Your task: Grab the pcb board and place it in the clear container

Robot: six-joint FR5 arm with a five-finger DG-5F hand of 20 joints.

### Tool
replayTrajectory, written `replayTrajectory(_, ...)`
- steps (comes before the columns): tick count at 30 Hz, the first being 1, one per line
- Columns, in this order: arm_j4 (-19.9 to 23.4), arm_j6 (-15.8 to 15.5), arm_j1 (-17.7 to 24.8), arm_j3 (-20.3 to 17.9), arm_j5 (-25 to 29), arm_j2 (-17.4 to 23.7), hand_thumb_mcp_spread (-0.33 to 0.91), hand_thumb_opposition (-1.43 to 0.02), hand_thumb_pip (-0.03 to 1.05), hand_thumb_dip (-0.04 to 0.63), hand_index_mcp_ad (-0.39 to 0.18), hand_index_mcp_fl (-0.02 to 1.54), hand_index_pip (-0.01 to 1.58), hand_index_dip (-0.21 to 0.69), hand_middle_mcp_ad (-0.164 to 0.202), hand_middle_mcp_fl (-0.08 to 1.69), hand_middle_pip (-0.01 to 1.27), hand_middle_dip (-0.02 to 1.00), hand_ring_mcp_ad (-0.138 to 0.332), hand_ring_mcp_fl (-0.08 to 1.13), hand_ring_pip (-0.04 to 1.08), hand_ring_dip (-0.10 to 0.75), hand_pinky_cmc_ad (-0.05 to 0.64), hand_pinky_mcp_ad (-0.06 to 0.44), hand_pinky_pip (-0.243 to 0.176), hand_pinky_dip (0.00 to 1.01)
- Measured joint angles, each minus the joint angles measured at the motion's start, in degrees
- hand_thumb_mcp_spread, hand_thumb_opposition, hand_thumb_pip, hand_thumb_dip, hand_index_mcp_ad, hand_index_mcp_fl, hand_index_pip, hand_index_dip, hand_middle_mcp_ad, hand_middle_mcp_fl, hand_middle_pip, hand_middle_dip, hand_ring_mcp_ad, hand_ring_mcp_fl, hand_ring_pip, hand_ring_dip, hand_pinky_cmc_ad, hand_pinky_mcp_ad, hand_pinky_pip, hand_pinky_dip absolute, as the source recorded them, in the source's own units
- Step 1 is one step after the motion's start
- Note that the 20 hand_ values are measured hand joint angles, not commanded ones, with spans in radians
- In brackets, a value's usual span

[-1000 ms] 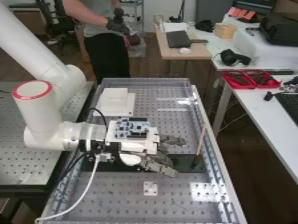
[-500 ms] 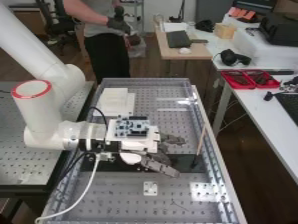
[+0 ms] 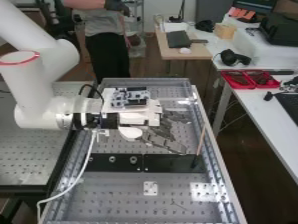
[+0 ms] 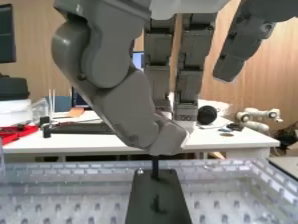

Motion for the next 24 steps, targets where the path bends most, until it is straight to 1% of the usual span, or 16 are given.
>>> replayTrajectory(1,-0.4,-0.2,0.4,-0.3,0.2,1.1,0.73,-1.14,0.77,0.428,-0.154,0.36,0.10,-0.005,-0.002,0.67,1.02,0.89,0.037,0.66,0.28,0.618,0.384,0.257,0.065,0.20)
replayTrajectory(2,-0.5,-0.3,0.5,-0.4,0.3,1.5,0.74,-1.16,0.78,0.428,-0.154,0.36,0.10,-0.005,-0.014,0.69,1.03,0.89,0.037,0.66,0.28,0.618,0.382,0.265,0.065,0.20)
replayTrajectory(3,-0.7,-0.4,0.9,-0.7,0.6,2.4,0.76,-1.17,0.79,0.426,-0.154,0.37,0.10,-0.005,-0.014,0.71,1.03,0.89,0.035,0.66,0.27,0.618,0.382,0.264,0.065,0.20)
replayTrajectory(5,-1.0,-0.6,2.1,-1.7,1.3,4.6,0.75,-1.17,0.79,0.426,-0.152,0.39,0.10,-0.005,-0.014,0.72,1.03,0.89,0.035,0.66,0.27,0.618,0.382,0.264,0.065,0.20)
replayTrajectory(6,-1.0,-0.7,2.5,-1.9,1.5,5.0,0.75,-1.17,0.79,0.426,-0.152,0.39,0.10,-0.002,-0.014,0.72,1.03,0.89,0.035,0.66,0.27,0.618,0.379,0.264,0.065,0.20)
replayTrajectory(8,-1.3,-0.9,4.2,-2.8,2.4,6.8,0.75,-1.17,0.79,0.426,-0.152,0.39,0.10,-0.002,-0.014,0.72,1.03,0.89,0.037,0.66,0.27,0.618,0.379,0.265,0.065,0.20)
replayTrajectory(11,-1.9,-1.0,6.7,-3.8,3.9,8.5,0.75,-1.17,0.79,0.426,-0.162,0.39,0.10,-0.002,-0.016,0.72,1.03,0.89,0.030,0.66,0.27,0.618,0.379,0.264,0.065,0.20)
replayTrajectory(15,-2.5,-0.9,9.4,-4.5,5.8,9.8,0.76,-1.17,0.79,0.426,-0.164,0.39,0.10,-0.002,-0.012,0.73,1.03,0.89,0.028,0.69,0.27,0.620,0.384,0.264,0.065,0.20)
replayTrajectory(17,-2.7,-1.0,11.0,-4.6,6.8,10.3,0.77,-1.17,0.79,0.426,-0.152,0.39,0.09,-0.002,-0.012,0.73,1.04,0.89,0.031,0.69,0.24,0.618,0.384,0.265,0.065,0.20)
replayTrajectory(23,-3.2,-1.0,14.7,-4.4,7.6,11.0,0.77,-1.17,0.79,0.426,-0.162,0.40,0.09,0.000,-0.012,0.73,1.03,0.89,0.030,0.69,0.24,0.623,0.393,0.264,0.065,0.20)
replayTrajectory(24,-3.2,-1.0,15.5,-4.2,7.6,11.0,0.77,-1.17,0.79,0.426,-0.152,0.40,0.09,0.000,-0.012,0.72,1.03,0.89,0.030,0.69,0.25,0.632,0.393,0.265,0.065,0.20)
